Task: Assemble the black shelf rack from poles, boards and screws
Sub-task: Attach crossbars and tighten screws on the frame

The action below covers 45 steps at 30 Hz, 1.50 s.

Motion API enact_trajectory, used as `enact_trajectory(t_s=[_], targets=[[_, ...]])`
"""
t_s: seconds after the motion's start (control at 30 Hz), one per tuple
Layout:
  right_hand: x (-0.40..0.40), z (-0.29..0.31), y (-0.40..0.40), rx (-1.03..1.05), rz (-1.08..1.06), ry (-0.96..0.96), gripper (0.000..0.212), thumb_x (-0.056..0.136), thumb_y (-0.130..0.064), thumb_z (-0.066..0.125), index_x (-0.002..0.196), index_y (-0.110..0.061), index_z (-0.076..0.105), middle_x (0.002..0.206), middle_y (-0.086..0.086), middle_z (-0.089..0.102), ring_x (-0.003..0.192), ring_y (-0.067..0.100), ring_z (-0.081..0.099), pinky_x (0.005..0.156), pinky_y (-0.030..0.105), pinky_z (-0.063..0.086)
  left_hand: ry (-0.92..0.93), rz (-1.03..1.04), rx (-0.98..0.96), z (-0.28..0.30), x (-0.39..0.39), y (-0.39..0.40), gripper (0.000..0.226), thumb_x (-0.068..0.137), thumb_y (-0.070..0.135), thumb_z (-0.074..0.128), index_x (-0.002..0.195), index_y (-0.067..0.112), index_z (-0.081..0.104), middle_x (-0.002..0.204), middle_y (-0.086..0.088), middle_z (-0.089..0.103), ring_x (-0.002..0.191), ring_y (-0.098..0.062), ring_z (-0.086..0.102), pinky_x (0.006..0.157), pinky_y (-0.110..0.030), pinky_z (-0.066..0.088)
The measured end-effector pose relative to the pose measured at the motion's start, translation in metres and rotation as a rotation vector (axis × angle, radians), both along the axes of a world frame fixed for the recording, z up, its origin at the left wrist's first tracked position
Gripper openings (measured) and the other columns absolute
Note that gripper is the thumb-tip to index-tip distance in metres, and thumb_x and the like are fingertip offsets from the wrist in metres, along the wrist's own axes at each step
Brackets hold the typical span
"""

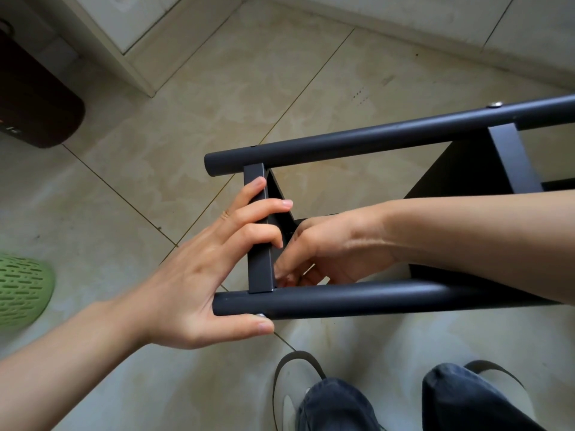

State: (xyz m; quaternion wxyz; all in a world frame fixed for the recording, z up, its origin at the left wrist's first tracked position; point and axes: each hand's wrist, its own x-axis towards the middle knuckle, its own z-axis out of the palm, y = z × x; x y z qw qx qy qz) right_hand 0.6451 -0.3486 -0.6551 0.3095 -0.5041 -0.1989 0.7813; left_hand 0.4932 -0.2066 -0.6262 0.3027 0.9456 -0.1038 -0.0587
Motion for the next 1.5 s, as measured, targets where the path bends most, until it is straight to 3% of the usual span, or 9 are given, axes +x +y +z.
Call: enact_trajectory(t_s=[0.17, 0.33, 0.5, 0.87, 1.0, 1.13, 1.3, 1.4, 1.5], targets=[[-0.005, -0.002, 0.001, 0.037, -0.028, -0.022, 0.019, 0.094, -0.012, 0.055, 0.075, -0.013, 0.058, 0.069, 0.0, 0.057, 0.062, 0.01, 0.055, 0.059, 0.02, 0.05, -0.004, -0.002, -0.01, 0.0, 0.0, -0.001, 0.059, 0.088, 0.066, 0.054, 0.125, 0.022, 0.045, 0.16, 0.002, 0.027, 0.156, -0.026, 0.004, 0.117, -0.029, 0.026], [0.002, 0.0, 0.0, 0.0, 0.013, 0.025, 0.012, 0.09, -0.015, 0.054, 0.096, -0.01, 0.063, 0.082, 0.003, 0.062, 0.076, 0.015, 0.057, 0.071, 0.027, 0.047, 0.0, 0.004, -0.008, 0.0, 0.0, 0.0, 0.058, 0.083, 0.059, 0.061, 0.124, 0.022, 0.046, 0.161, 0.002, 0.027, 0.156, -0.026, 0.004, 0.117, -0.03, 0.027], [0.002, -0.002, 0.001, -0.021, 0.034, -0.014, 0.012, 0.091, -0.02, 0.057, 0.087, -0.012, 0.066, 0.077, 0.001, 0.064, 0.073, 0.014, 0.058, 0.068, 0.026, 0.048, 0.0, -0.001, -0.004, 0.0, 0.001, 0.0, 0.059, 0.088, 0.066, 0.053, 0.125, 0.021, 0.045, 0.161, 0.002, 0.026, 0.156, -0.027, 0.004, 0.118, -0.028, 0.025], [0.001, -0.003, 0.001, 0.033, 0.003, 0.053, 0.015, 0.096, -0.014, 0.053, 0.087, -0.008, 0.064, 0.077, 0.004, 0.06, 0.071, 0.014, 0.058, 0.06, 0.021, 0.052, -0.008, -0.004, 0.008, 0.0, 0.0, 0.0, 0.059, 0.085, 0.059, 0.06, 0.126, 0.019, 0.046, 0.16, 0.001, 0.027, 0.156, -0.027, 0.004, 0.119, -0.029, 0.023], [0.0, -0.002, 0.001, 0.06, 0.013, -0.011, 0.017, 0.098, -0.012, 0.051, 0.086, -0.006, 0.063, 0.075, 0.005, 0.061, 0.069, 0.015, 0.057, 0.059, 0.022, 0.051, -0.017, 0.0, 0.012, -0.001, -0.001, 0.0, 0.06, 0.083, 0.057, 0.063, 0.126, 0.018, 0.048, 0.16, 0.0, 0.028, 0.156, -0.027, 0.005, 0.118, -0.031, 0.026], [-0.001, -0.001, -0.001, 0.086, 0.017, -0.076, 0.019, 0.098, -0.014, 0.053, 0.084, -0.007, 0.063, 0.074, 0.004, 0.06, 0.069, 0.015, 0.056, 0.062, 0.024, 0.048, -0.027, 0.007, 0.015, -0.002, -0.003, 0.002, 0.061, 0.084, 0.06, 0.061, 0.128, 0.022, 0.046, 0.162, 0.004, 0.026, 0.156, -0.026, 0.005, 0.117, -0.031, 0.028], [0.004, 0.005, -0.007, 0.121, 0.039, -0.082, 0.014, 0.097, -0.016, 0.057, 0.088, -0.014, 0.067, 0.097, 0.011, 0.061, 0.094, 0.025, 0.056, 0.09, 0.038, 0.046, -0.031, 0.02, 0.065, 0.001, -0.005, 0.002, 0.068, 0.083, 0.059, 0.065, 0.138, 0.024, 0.044, 0.165, 0.009, 0.02, 0.156, -0.022, 0.004, 0.12, -0.033, 0.024], [0.007, 0.013, -0.014, 0.116, 0.035, -0.06, 0.02, 0.096, -0.011, 0.057, 0.084, -0.019, 0.07, 0.092, 0.005, 0.064, 0.086, 0.017, 0.058, 0.085, 0.032, 0.046, -0.004, 0.057, 0.096, 0.006, -0.009, -0.001, 0.08, 0.084, 0.06, 0.064, 0.15, 0.024, 0.037, 0.167, 0.011, 0.013, 0.156, -0.018, 0.002, 0.119, -0.044, 0.023], [0.012, 0.025, -0.021, 0.08, 0.001, -0.088, 0.017, 0.097, -0.01, 0.056, 0.098, -0.017, 0.071, 0.101, 0.008, 0.067, 0.091, 0.017, 0.062, 0.088, 0.032, 0.05, 0.04, 0.123, 0.094, 0.012, -0.017, -0.008, 0.089, 0.087, 0.061, 0.06, 0.159, 0.025, 0.021, 0.168, 0.015, 0.004, 0.155, -0.013, -0.001, 0.12, -0.045, 0.017]])
